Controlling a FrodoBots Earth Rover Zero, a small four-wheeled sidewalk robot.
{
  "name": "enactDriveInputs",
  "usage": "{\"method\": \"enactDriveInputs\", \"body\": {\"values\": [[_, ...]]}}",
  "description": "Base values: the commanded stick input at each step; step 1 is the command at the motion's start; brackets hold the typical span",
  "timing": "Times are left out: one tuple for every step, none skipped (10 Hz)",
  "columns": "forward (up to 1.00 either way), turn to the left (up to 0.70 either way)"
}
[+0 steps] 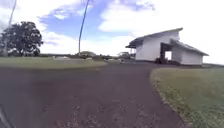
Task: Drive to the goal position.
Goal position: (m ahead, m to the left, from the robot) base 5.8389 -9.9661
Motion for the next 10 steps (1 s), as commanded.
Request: {"method": "enactDriveInputs", "body": {"values": [[0.70,0.00],[0.70,0.00],[0.70,0.00],[0.70,0.00],[0.70,0.00],[0.70,0.00],[0.70,0.00],[0.70,0.00],[0.70,0.00],[0.70,0.00]]}}
